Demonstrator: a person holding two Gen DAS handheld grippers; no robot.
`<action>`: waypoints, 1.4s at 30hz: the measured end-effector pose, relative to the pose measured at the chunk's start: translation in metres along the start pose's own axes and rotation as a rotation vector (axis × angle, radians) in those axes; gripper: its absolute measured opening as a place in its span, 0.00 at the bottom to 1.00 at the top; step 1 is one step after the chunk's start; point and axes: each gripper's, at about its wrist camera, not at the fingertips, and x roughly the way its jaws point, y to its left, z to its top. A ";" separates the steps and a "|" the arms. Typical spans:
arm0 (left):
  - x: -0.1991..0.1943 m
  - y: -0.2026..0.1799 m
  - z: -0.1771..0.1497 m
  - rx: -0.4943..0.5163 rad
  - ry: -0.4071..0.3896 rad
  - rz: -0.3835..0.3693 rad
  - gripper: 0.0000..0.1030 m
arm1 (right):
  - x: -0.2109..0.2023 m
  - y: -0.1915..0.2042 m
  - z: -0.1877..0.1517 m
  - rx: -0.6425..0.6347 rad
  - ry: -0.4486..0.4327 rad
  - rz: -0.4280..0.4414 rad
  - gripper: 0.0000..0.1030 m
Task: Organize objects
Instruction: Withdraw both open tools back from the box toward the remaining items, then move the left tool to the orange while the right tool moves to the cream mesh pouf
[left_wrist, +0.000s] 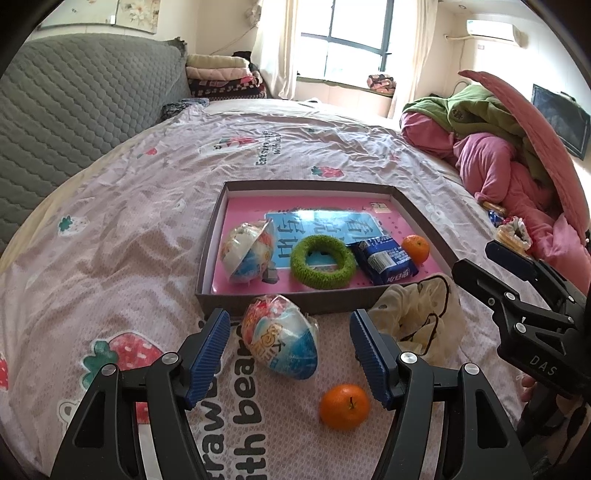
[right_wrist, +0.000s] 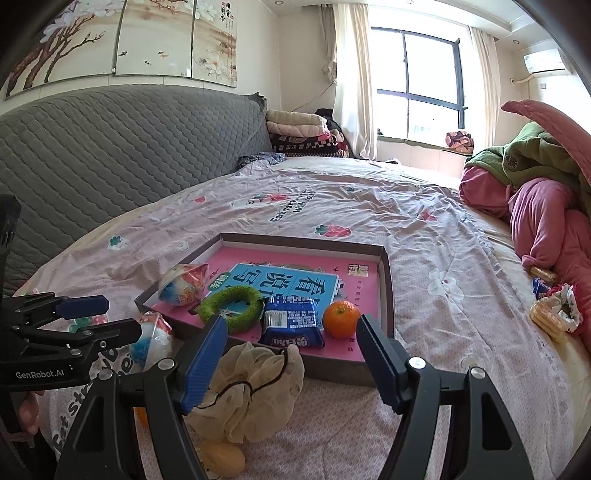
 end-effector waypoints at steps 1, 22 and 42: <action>0.000 0.000 -0.001 -0.001 0.002 0.001 0.67 | 0.000 0.000 -0.001 -0.001 0.002 0.002 0.70; -0.006 -0.004 -0.018 0.018 0.029 -0.003 0.67 | -0.002 0.005 -0.013 0.000 0.040 -0.003 0.70; -0.005 -0.014 -0.037 0.051 0.068 -0.015 0.67 | -0.004 0.005 -0.018 0.013 0.050 -0.004 0.70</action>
